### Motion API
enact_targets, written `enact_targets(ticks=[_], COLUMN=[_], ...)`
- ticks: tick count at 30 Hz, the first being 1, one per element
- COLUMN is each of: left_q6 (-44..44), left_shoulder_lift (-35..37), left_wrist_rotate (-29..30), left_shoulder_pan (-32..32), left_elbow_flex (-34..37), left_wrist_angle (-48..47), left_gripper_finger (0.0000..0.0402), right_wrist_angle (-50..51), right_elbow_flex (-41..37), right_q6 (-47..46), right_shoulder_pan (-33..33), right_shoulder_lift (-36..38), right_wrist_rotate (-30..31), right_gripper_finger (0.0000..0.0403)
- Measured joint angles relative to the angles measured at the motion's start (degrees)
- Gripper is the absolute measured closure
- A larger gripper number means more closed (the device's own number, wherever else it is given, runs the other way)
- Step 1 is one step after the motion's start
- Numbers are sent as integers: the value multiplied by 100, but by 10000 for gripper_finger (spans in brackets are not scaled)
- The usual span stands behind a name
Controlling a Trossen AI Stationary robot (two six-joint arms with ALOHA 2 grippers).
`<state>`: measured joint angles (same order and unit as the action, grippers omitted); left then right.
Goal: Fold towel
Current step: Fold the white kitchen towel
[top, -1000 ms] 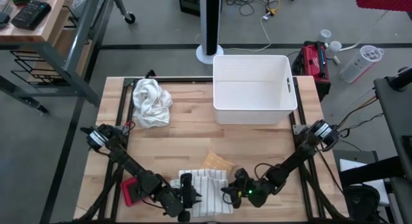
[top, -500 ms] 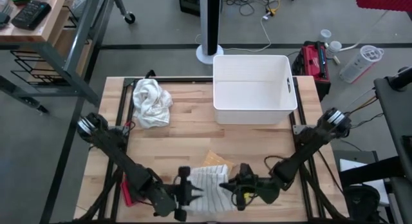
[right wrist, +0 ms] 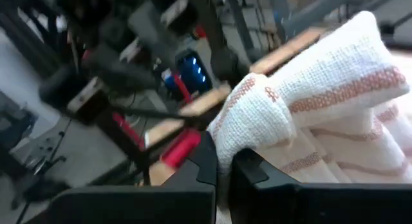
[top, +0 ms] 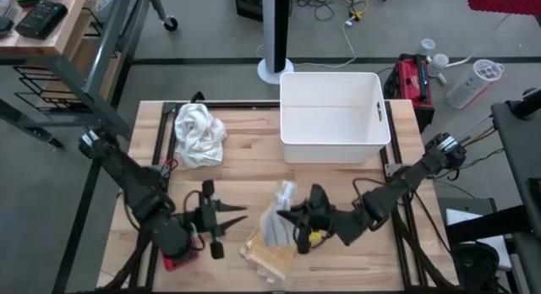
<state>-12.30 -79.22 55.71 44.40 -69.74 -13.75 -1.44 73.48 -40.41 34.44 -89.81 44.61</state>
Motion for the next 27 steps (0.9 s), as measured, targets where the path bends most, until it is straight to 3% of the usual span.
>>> enact_targets(ticks=[8,16,23,27], left_q6=[153,299,187,176], left_shoulder_lift=[139,153,153,153], left_wrist_rotate=[-8,227,227,229], left_shoulder_pan=[203,199,200,199], left_elbow_flex=[20,20,20,20], left_wrist_angle=[-148,-281,-365,-366], left_gripper_finger=[326,326,326,326], right_wrist_angle=[-25,314,1051,1603], right_elbow_flex=[326,-160,-259,-264], right_q6=[92,-1763,-3128,-3975], right_shoulder_pan=[-258,20,375,520], right_shoulder_lift=[-127,-1015,-1126,-1139], right_wrist_rotate=[47,1,-10,-454], right_gripper_finger=[403,403,403,399])
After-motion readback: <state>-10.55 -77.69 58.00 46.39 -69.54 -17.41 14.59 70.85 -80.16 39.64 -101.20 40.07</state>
